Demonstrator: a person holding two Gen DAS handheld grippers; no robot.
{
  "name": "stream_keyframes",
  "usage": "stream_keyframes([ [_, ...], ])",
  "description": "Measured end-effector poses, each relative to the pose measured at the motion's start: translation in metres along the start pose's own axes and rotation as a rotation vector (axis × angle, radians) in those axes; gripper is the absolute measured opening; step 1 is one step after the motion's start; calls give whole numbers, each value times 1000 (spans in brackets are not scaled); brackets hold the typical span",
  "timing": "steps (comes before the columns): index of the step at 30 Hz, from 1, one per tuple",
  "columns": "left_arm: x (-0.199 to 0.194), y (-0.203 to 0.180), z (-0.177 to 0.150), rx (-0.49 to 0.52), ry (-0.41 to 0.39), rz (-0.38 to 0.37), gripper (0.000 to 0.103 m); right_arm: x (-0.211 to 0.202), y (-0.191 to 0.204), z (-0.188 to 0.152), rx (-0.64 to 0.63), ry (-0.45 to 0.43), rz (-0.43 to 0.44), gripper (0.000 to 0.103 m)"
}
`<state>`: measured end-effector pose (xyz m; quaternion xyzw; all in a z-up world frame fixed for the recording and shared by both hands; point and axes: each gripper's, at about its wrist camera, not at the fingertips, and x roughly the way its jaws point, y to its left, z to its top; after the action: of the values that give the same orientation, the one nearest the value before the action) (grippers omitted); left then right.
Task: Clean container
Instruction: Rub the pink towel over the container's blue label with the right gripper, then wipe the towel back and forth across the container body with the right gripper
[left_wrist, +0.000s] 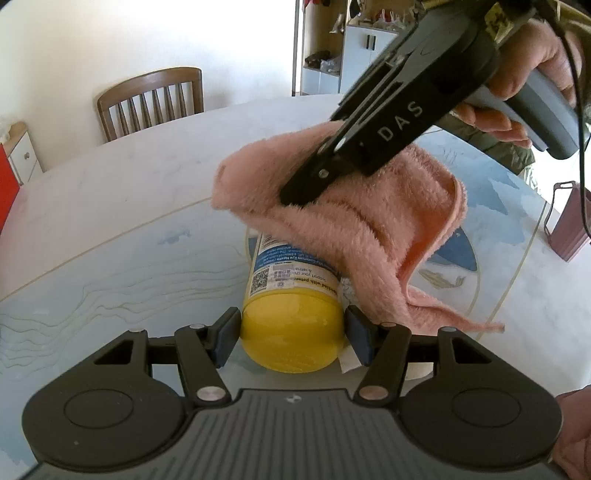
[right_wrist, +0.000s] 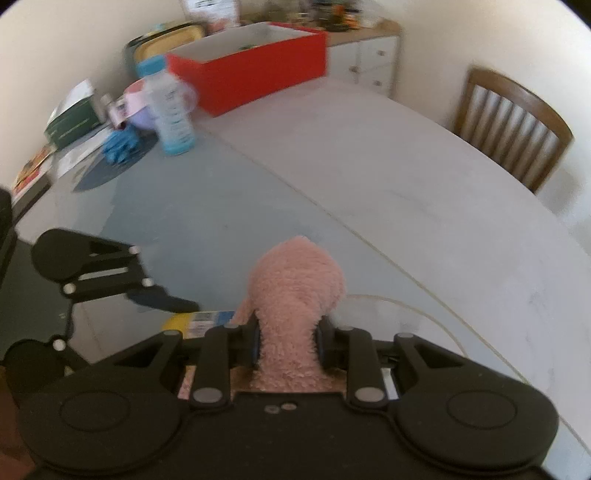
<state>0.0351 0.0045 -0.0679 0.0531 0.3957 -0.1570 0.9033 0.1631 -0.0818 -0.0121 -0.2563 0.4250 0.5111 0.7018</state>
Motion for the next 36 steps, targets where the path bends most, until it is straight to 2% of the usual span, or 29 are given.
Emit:
stream_keyframes([
  [3, 0, 4, -1, -32, 4, -16, 62, -4, -9, -6, 34, -7, 6, 24],
  [7, -1, 20, -1, -144, 11, -105, 62, -5, -7, -13, 48, -10, 8, 24],
  [10, 1, 33, -1, -230, 12, -167, 68, -9, -11, -22, 75, -9, 12, 24],
  [13, 11, 40, 0, -300, 52, -235, 69, -12, -11, -29, 95, -3, 10, 24],
  [16, 21, 38, 3, -311, 82, -258, 69, -14, -14, -40, 133, 0, 6, 25],
  [19, 26, 32, 8, -298, 71, -247, 69, -10, -13, -52, 145, 28, -19, 25],
  [21, 29, 31, 12, -294, 65, -230, 64, -5, -11, -60, 141, 59, -50, 24],
  [24, 30, 27, 17, -268, 58, -205, 63, -3, -7, -69, 112, 95, -118, 24],
  [28, 21, 18, 23, -204, 36, -163, 63, -27, -2, -66, 118, -1, -109, 24],
  [32, 10, 13, 20, -130, 28, -121, 63, -52, 16, -47, 67, -115, -39, 24],
  [36, 6, 0, 26, -53, 34, -88, 63, -55, 38, -33, 3, -144, 23, 24],
])
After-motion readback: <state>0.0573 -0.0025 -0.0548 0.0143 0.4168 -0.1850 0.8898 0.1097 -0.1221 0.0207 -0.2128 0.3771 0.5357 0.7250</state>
